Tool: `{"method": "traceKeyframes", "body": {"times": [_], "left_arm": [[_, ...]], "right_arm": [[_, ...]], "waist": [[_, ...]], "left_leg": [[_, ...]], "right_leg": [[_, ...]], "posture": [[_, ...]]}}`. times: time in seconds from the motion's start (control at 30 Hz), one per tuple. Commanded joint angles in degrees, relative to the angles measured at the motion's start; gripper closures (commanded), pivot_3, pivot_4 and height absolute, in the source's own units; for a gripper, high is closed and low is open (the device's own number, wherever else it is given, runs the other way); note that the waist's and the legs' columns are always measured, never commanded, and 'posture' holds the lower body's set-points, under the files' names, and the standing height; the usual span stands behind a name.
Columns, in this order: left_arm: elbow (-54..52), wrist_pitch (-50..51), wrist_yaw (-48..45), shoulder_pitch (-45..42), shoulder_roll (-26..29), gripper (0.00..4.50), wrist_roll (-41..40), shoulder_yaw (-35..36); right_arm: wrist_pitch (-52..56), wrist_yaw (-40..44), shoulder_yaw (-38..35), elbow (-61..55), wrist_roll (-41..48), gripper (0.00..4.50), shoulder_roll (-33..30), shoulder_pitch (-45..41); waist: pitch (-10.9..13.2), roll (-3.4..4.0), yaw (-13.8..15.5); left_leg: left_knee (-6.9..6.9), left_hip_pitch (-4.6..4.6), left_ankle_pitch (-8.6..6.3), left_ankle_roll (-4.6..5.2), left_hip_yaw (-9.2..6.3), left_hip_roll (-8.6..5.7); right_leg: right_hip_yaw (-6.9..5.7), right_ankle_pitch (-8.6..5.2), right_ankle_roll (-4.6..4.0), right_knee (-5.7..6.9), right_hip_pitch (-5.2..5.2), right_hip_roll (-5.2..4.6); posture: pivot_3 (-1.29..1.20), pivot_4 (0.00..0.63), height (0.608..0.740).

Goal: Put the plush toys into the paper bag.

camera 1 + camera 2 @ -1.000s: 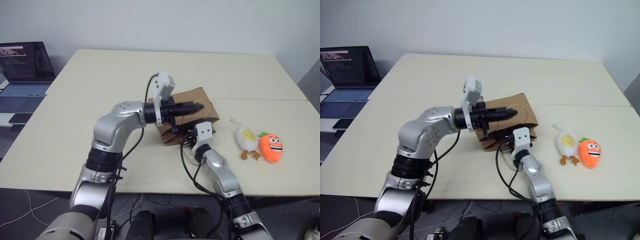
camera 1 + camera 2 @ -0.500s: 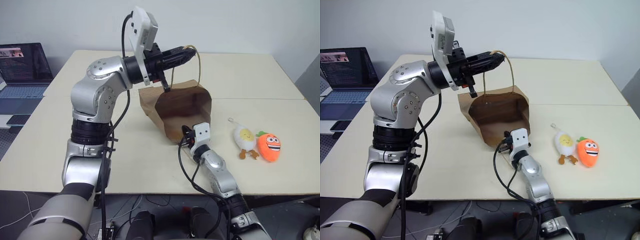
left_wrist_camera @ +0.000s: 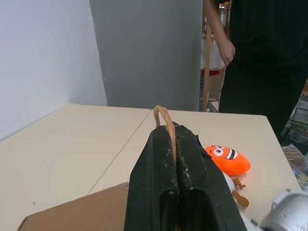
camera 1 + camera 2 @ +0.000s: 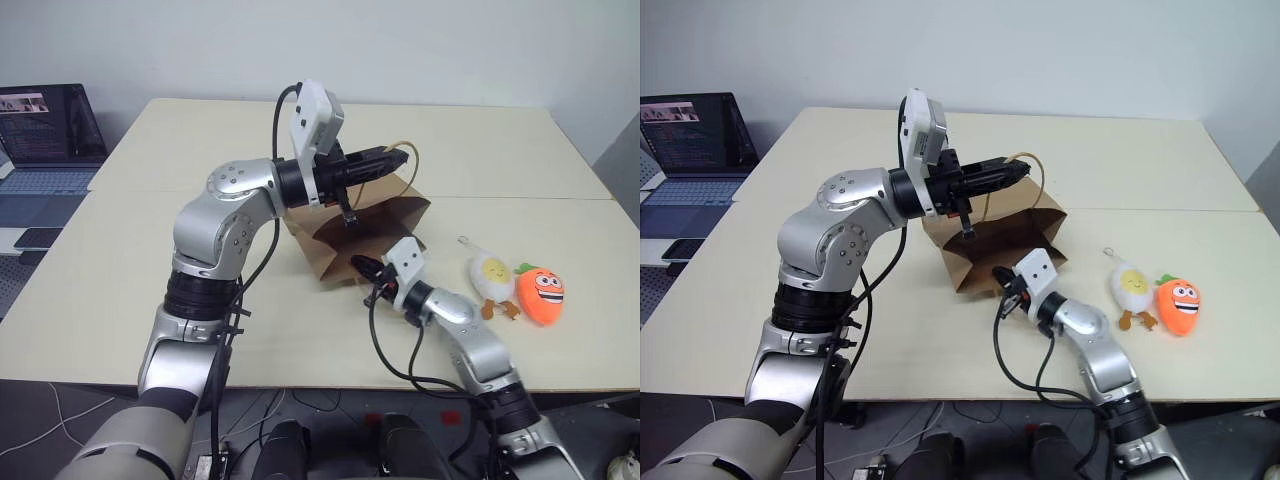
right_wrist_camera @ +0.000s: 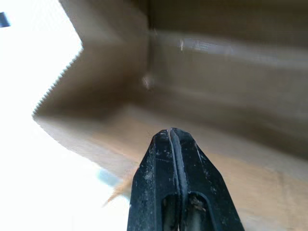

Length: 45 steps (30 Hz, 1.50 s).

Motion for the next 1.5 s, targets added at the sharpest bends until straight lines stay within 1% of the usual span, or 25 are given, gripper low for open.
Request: {"method": "traceKeyframes", "body": {"times": [0.03, 0.1, 0.23, 0.27, 0.37, 0.47, 0.53, 0.6, 0.67, 0.77, 0.87, 1.0, 1.1, 1.37, 1.5], "left_arm": [[-2.4, -0.2, 0.1, 0.0, -0.4, 4.50, -0.8, 0.0], [-2.6, -0.2, 0.1, 0.2, -0.6, 4.50, -0.9, -0.2], [-2.9, -0.2, 0.2, 0.6, -1.1, 4.50, -1.0, -0.3], [-3.1, -0.1, 0.2, 0.8, -1.2, 4.50, -1.2, -0.3], [-3.7, 0.4, 0.3, 1.5, -1.7, 4.50, -1.7, -0.3], [-4.4, 1.1, 0.8, 2.2, -2.5, 4.50, -2.4, -0.3], [-5.1, 2.1, 0.8, 2.8, -2.9, 4.50, -3.3, -0.4], [-6.2, 2.9, 0.4, 3.8, -2.9, 4.50, -3.7, -1.0], [-7.6, 3.9, -0.5, 5.1, -2.7, 4.50, -4.2, -2.2], [-9.3, 4.2, -1.1, 7.0, -2.5, 4.50, -4.2, -3.8], [-10.0, 3.8, -0.7, 7.9, -2.3, 4.50, -3.9, -4.3], [-10.0, 3.4, 0.0, 8.3, -2.2, 4.50, -3.7, -4.0], [-9.6, 2.8, 0.6, 8.1, -2.1, 4.50, -3.5, -3.6], [-9.3, 1.5, 1.4, 8.1, -1.9, 4.50, -3.1, -3.2], [-9.1, 1.0, 1.6, 8.1, -1.9, 4.50, -3.2, -3.4]], "right_arm": [[7.6, 2.8, -2.2, -10.5, 4.2, 4.32, -3.8, -0.3], [12.3, 4.8, -4.7, -16.4, 7.6, 3.97, -7.7, -0.1], [19.6, 8.4, -11.5, -23.9, 14.9, 2.60, -15.7, 0.4], [21.2, 9.6, -13.8, -25.3, 16.9, 2.15, -18.1, 0.7], [25.2, 11.8, -21.3, -27.8, 23.2, 1.25, -23.6, 1.0], [28.1, 12.8, -29.2, -27.3, 27.5, 1.25, -28.2, 2.1], [28.2, 11.9, -32.8, -25.7, 27.2, 1.25, -30.2, 3.4], [26.7, 11.1, -34.4, -23.9, 24.6, 1.25, -32.3, 5.7], [24.8, 10.2, -34.3, -22.1, 21.0, 1.25, -34.0, 9.0], [22.7, 6.6, -32.9, -19.5, 16.2, 1.25, -33.8, 12.3], [23.3, 3.4, -31.5, -18.7, 12.7, 1.25, -33.4, 15.5], [24.1, 2.9, -30.6, -16.4, 11.9, 1.25, -32.7, 18.1], [25.8, 1.8, -31.2, -13.4, 12.6, 1.25, -31.1, 17.6], [31.4, 4.7, -31.3, -11.2, 16.4, 1.25, -31.5, 17.4], [32.2, 4.7, -29.5, -9.2, 16.1, 1.25, -31.3, 16.7]], "waist": [[0.0, 0.00, 0.1], [0.0, 0.01, 0.2], [0.0, 0.00, 0.3], [0.0, 0.00, 0.3], [0.0, 0.00, 0.3], [0.0, 0.00, 0.4], [0.0, -0.01, 0.4], [0.0, -0.01, 0.4], [0.0, -0.01, 0.4], [0.0, -0.01, 0.3], [0.0, -0.01, 0.3], [0.0, -0.01, 0.3], [0.0, -0.01, 0.3], [0.0, -0.01, 0.3], [0.0, -0.01, 0.3]], "left_leg": [[0.00, 0.00, 0.00, 0.00, 0.00, 0.00], [0.00, -0.04, 0.00, 0.00, 0.02, -0.01], [0.04, -0.16, 0.00, 0.00, -0.02, -0.03], [0.03, -0.16, 0.00, 0.00, -0.01, -0.03], [0.04, -0.22, 0.00, 0.01, -0.03, -0.03], [0.03, -0.21, -0.01, 0.01, -0.01, -0.04], [0.03, -0.22, -0.01, 0.01, -0.01, -0.05], [0.03, -0.22, -0.01, 0.01, -0.01, -0.04], [0.02, -0.21, -0.01, 0.01, 0.02, -0.04], [0.04, -0.21, -0.01, 0.01, 0.05, -0.04], [0.04, -0.18, 0.00, 0.01, 0.13, -0.05], [0.05, -0.18, 0.00, 0.01, 0.13, -0.06], [0.06, -0.17, 0.00, 0.01, 0.14, -0.06], [0.05, -0.17, 0.00, 0.01, 0.12, -0.06], [0.06, -0.17, 0.00, 0.01, 0.14, -0.07]], "right_leg": [[-0.02, 0.00, 0.00, -0.01, 0.00, 0.00], [-0.03, 0.00, 0.00, -0.03, 0.00, 0.00], [-0.11, 0.00, 0.00, -0.08, -0.02, -0.03], [-0.13, 0.00, 0.00, -0.08, -0.02, -0.04], [-0.17, 0.00, 0.00, -0.12, -0.03, -0.04], [-0.16, 0.00, 0.00, -0.13, -0.02, -0.05], [-0.16, 0.00, 0.00, -0.14, -0.01, -0.05], [-0.17, 0.00, 0.00, -0.15, -0.01, -0.04], [-0.15, 0.00, 0.01, -0.15, -0.01, -0.04], [-0.10, -0.01, 0.01, -0.14, -0.01, -0.04], [-0.01, -0.01, 0.01, -0.12, -0.02, -0.04], [0.00, -0.01, 0.02, -0.12, -0.02, -0.04], [0.01, -0.01, 0.02, -0.13, -0.01, -0.04], [0.00, -0.01, 0.01, -0.13, 0.00, -0.02], [0.02, -0.01, 0.01, -0.13, 0.00, -0.03]], "posture": [[0.00, 0.150, 0.740], [0.00, 0.150, 0.740], [0.00, 0.150, 0.740], [0.00, 0.150, 0.740], [0.00, 0.150, 0.740], [0.00, 0.150, 0.740], [0.00, 0.150, 0.740], [0.00, 0.150, 0.740], [0.00, 0.150, 0.740], [0.00, 0.150, 0.740], [0.00, 0.150, 0.740], [0.00, 0.150, 0.740], [0.00, 0.150, 0.740], [0.00, 0.150, 0.740], [0.00, 0.150, 0.740]]}}
